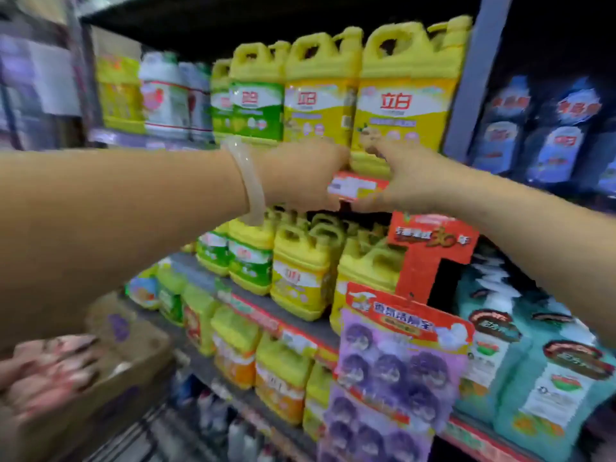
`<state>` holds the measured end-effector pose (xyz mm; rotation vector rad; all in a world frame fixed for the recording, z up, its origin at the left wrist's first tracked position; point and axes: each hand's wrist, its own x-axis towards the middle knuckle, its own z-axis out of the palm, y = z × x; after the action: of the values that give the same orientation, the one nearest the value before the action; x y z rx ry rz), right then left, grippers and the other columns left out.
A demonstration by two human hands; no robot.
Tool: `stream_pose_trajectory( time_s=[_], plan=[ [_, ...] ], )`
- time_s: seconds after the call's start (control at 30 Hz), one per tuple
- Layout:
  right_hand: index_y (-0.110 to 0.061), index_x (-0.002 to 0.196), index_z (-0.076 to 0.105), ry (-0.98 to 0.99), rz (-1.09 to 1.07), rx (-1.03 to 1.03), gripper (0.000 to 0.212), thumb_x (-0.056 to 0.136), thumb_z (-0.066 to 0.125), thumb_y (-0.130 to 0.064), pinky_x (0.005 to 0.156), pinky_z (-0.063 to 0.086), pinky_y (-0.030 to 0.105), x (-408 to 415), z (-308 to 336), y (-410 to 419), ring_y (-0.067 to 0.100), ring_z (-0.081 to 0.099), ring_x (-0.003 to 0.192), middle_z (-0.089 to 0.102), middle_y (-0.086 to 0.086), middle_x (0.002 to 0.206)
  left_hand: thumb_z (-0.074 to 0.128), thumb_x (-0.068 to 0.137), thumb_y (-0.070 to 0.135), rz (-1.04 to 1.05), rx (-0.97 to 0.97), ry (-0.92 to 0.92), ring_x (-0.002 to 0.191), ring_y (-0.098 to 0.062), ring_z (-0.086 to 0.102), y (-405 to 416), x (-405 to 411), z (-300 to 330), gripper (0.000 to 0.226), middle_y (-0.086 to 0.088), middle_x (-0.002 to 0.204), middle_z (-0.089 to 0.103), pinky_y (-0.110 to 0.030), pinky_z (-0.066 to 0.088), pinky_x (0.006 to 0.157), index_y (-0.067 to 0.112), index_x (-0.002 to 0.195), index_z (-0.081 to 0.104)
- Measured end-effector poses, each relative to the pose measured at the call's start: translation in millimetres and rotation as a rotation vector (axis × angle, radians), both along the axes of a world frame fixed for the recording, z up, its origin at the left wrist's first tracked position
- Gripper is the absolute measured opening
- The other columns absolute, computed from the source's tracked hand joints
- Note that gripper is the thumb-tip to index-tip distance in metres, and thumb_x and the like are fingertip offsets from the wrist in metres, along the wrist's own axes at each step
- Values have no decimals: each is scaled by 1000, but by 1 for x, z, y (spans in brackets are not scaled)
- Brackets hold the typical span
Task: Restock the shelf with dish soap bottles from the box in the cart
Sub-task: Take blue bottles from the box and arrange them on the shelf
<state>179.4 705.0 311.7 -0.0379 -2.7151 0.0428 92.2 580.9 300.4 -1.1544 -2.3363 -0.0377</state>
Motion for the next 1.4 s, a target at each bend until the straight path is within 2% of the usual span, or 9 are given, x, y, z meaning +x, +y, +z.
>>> stream_pose_trajectory(
  time_s=[0.13, 0.23, 0.43, 0.57, 0.73, 0.97, 1.13, 1.27, 1.4],
  plan=[
    [-5, 134, 40, -131, 158, 69, 74, 76, 75, -36, 95, 40, 31, -49, -52, -132, 30, 48, 121, 48, 15, 135, 70, 79, 33, 215, -170, -80, 115, -36, 52, -146, -15, -42, 62, -18, 127, 54, -42, 44, 93, 6, 130, 46],
    [-5, 133, 43, -214, 319, 92, 70, 77, 75, -33, 92, 37, 29, -73, -95, -232, 31, 48, 122, 49, 15, 136, 69, 80, 36, 411, -287, -154, 118, -37, 50, -258, -15, -81, 64, -18, 129, 50, -43, 43, 95, 6, 131, 44],
    [-4, 124, 44, -416, 523, 85, 54, 82, 70, -27, 80, 40, 32, -106, -166, -391, 31, 52, 111, 49, 17, 129, 62, 73, 52, 722, -320, -369, 117, -33, 53, -437, -6, -143, 73, -16, 127, 53, -41, 45, 96, 8, 130, 47],
    [-6, 126, 41, -484, 590, 63, 64, 78, 73, -33, 74, 37, 27, -143, -196, -458, 32, 53, 113, 49, 16, 128, 65, 82, 35, 836, -287, -439, 117, -32, 51, -510, -17, -178, 57, -12, 127, 51, -39, 45, 96, 10, 130, 45],
    [-8, 133, 37, -528, 632, 24, 71, 79, 73, -36, 82, 44, 32, -208, -211, -507, 28, 51, 112, 49, 11, 127, 67, 82, 40, 859, -286, -500, 113, -25, 53, -543, -76, -207, 60, -5, 126, 53, -35, 49, 92, 16, 132, 44],
    [-7, 135, 36, -580, 546, -4, 74, 78, 73, -36, 88, 44, 34, -334, -250, -522, 29, 51, 117, 49, 11, 132, 67, 82, 33, 766, -178, -620, 90, -19, 49, -538, -206, -246, 44, -2, 102, 51, -29, 45, 75, 14, 117, 49],
    [-4, 135, 35, -714, 421, -4, 73, 79, 73, -31, 98, 43, 35, -401, -305, -504, 31, 46, 124, 44, 17, 137, 62, 85, 34, 673, -202, -803, 112, -28, 53, -528, -275, -307, 48, -9, 123, 54, -34, 44, 89, 13, 125, 47],
    [-1, 127, 38, -854, 322, -66, 64, 80, 72, -29, 92, 43, 34, -439, -364, -487, 34, 48, 120, 46, 20, 131, 52, 91, 34, 542, -246, -914, 123, -31, 50, -512, -317, -362, 52, -10, 132, 51, -36, 43, 98, 11, 136, 39],
    [-1, 127, 39, -976, 187, -140, 71, 77, 75, -34, 95, 42, 35, -476, -422, -472, 34, 47, 120, 46, 19, 131, 34, 70, 65, 577, -215, -958, 128, -35, 43, -507, -388, -453, 85, -10, 144, 43, -49, 38, 102, 25, 144, 25]
  ],
)
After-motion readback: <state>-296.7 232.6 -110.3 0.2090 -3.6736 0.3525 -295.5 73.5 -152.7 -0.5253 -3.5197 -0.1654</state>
